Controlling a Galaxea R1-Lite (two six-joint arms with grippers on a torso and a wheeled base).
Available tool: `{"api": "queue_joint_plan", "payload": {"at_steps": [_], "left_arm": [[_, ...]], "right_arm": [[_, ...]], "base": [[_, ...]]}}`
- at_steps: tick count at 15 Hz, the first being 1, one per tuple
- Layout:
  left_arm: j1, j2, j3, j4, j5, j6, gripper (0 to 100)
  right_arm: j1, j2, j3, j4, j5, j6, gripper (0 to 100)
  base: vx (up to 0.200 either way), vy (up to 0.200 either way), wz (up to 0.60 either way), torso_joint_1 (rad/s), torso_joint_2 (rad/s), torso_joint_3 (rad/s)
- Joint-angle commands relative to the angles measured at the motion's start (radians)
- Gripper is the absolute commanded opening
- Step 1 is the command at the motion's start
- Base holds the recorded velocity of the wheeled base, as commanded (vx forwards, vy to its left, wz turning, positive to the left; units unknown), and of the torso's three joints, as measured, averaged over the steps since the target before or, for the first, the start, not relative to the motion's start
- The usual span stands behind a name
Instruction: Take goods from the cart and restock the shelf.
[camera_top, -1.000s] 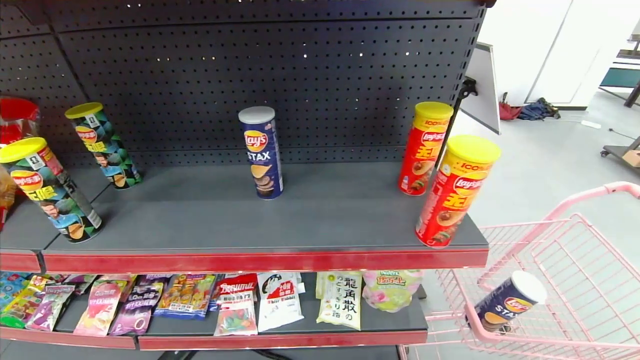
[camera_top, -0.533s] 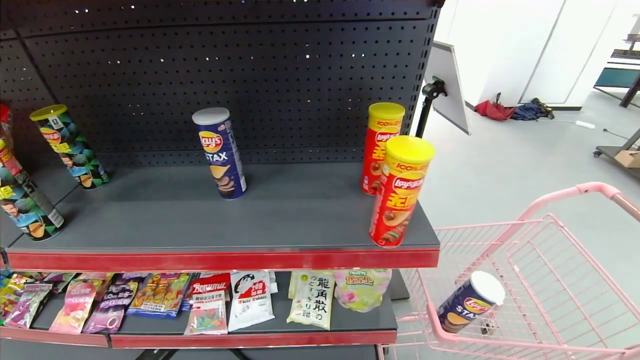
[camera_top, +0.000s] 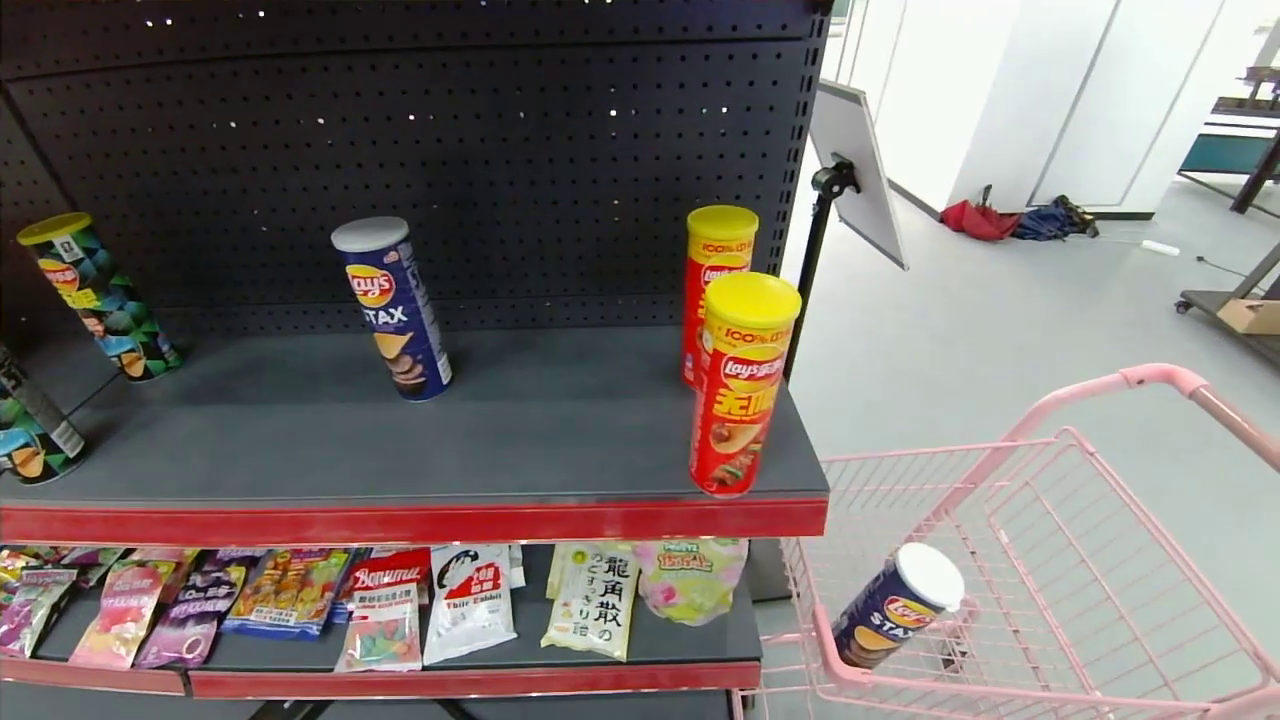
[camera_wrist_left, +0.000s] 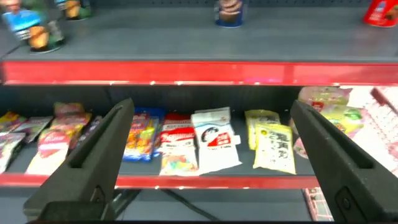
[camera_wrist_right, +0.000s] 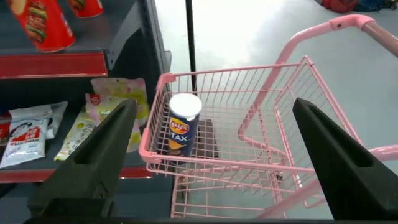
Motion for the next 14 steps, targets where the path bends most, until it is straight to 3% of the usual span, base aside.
{"api": "queue_joint_plan", "payload": {"at_steps": [1, 5, 14], "left_arm": [[0.0, 0.0, 0.0, -0.001, 0.0, 0.0, 100], [0.0, 0.0, 0.0, -0.001, 0.0, 0.0, 100], [0.0, 0.0, 0.0, -0.001, 0.0, -0.002, 100]], "right_arm": [[0.0, 0.0, 0.0, -0.001, 0.0, 0.0, 100], [0.0, 0.0, 0.0, -0.001, 0.0, 0.0, 100], [0.0, 0.0, 0.0, -0.001, -0.001, 0.0, 100]], "base": [[0.0, 0.0, -0.6, 0.002, -0.01, 0.002], [0.0, 0.0, -0.6, 0.008, 0.0, 0.002], [0.0, 0.0, 0.0, -0.017, 0.04, 0.024]]}}
